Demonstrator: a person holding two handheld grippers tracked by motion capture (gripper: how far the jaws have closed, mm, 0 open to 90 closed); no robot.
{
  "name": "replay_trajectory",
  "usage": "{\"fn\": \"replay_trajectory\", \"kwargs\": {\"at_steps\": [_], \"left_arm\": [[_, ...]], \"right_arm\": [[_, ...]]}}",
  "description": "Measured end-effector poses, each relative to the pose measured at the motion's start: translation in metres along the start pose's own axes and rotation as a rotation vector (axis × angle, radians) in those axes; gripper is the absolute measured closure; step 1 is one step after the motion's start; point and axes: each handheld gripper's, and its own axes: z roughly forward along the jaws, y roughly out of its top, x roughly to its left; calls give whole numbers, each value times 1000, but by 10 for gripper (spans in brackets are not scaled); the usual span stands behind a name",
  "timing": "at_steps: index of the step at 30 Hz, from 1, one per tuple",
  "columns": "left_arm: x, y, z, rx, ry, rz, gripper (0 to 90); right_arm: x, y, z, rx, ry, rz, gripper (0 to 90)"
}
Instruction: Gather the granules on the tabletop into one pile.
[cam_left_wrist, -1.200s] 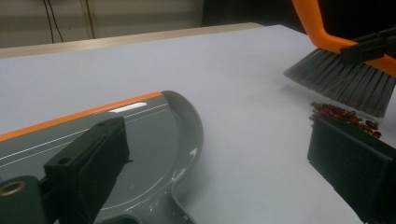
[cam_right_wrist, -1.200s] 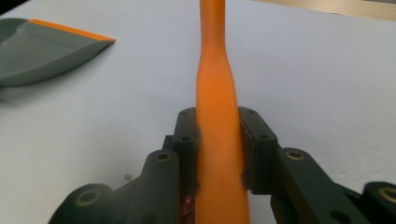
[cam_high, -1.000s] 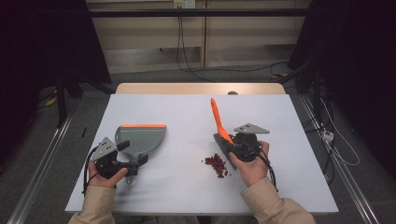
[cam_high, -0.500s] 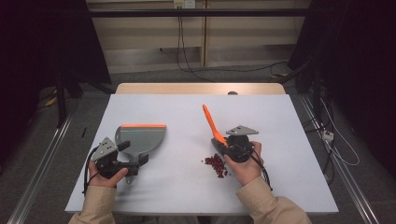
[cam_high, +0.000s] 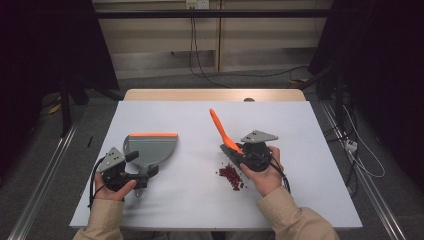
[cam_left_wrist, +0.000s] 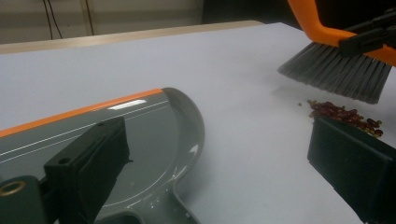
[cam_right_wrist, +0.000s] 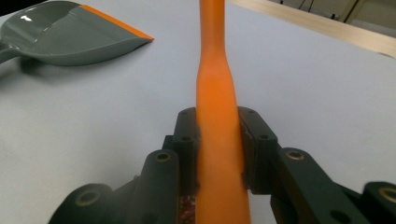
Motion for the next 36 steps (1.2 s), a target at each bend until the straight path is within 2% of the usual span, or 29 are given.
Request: {"fn": "replay_trajectory", "kwargs": {"at_steps": [3, 6, 11, 13, 17, 18, 25, 28, 30, 36], "left_arm": [[0, 0, 0, 1, 1, -3, 52], [0, 0, 0, 1, 2, -5, 52], [0, 0, 1, 0, 3, -6, 52], [0, 0, 1, 0, 3, -6, 52], [0, 0, 1, 4, 4, -7, 52], [0, 0, 1, 4, 3, -7, 51], [1, -1, 2, 6, 6, -7, 52], [1, -1, 2, 7, 7, -7, 52], [2, -1, 1, 6, 9, -9, 52], [3, -2, 1, 4, 11, -13, 52]], "right_arm": [[-11, 2, -6, -14, 101, -15, 710], [-17, 3, -12, -9, 215, -68, 710], [-20, 3, -19, 20, 399, -157, 711], [-19, 1, -18, 55, 468, -181, 711], [-20, -8, -11, 77, 572, -149, 711], [-20, -10, -8, 77, 591, -130, 711], [-16, -15, 5, 77, 733, -92, 712], [-16, -18, 15, 108, 753, -91, 712], [-17, -18, 21, 128, 721, -114, 712], [-29, -15, 30, 128, 701, -114, 711]]}}
